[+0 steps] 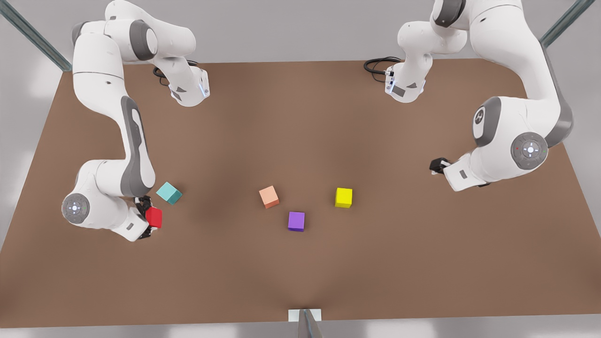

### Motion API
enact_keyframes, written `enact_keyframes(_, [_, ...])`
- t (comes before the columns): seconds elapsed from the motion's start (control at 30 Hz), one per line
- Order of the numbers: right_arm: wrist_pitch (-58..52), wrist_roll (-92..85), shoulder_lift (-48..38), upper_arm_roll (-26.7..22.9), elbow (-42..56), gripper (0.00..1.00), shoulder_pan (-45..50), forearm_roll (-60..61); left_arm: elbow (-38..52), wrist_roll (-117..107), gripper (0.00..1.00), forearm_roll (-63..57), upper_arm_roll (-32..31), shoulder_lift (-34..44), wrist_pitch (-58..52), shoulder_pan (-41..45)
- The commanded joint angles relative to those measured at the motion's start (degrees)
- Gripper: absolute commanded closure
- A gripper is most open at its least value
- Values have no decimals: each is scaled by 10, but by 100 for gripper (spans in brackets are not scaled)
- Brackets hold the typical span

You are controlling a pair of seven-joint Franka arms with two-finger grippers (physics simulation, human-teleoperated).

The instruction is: Pick up red wooden cube and pass to hand red wooden cube and place in blue wooden cube

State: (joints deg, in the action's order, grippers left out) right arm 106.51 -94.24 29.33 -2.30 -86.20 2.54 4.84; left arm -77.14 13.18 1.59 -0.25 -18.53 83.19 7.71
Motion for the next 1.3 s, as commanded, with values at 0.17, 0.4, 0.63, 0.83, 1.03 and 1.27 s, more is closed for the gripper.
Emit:
enact_keyframes(0.17, [172, 462, -71, 3, -162, 51, 5, -16, 1, -132, 0, 63, -1, -12, -7, -1])
enact_keyframes(0.4, [279, 462, -103, 1, -273, 51, 9, -17, -2, -130, 0, 62, -1, -14, -15, -2])
enact_keyframes(0.63, [317, 462, -121, 0, -333, 50, 8, -17, -2, -130, 0, 62, -1, -18, -21, -6])
enact_keyframes(0.83, [334, 462, -141, 0, -384, 50, 2, -17, -2, -130, 0, 62, 0, -22, -29, -6])
enact_keyframes(1.03, [375, 462, -148, 0, -427, 50, 2, -17, -2, -131, 0, 62, -1, -23, -29, -5])
enact_keyframes(1.27, [374, 457, -145, -1, -426, 26, -7, -17, -2, -131, 0, 62, -1, -23, -30, -5])
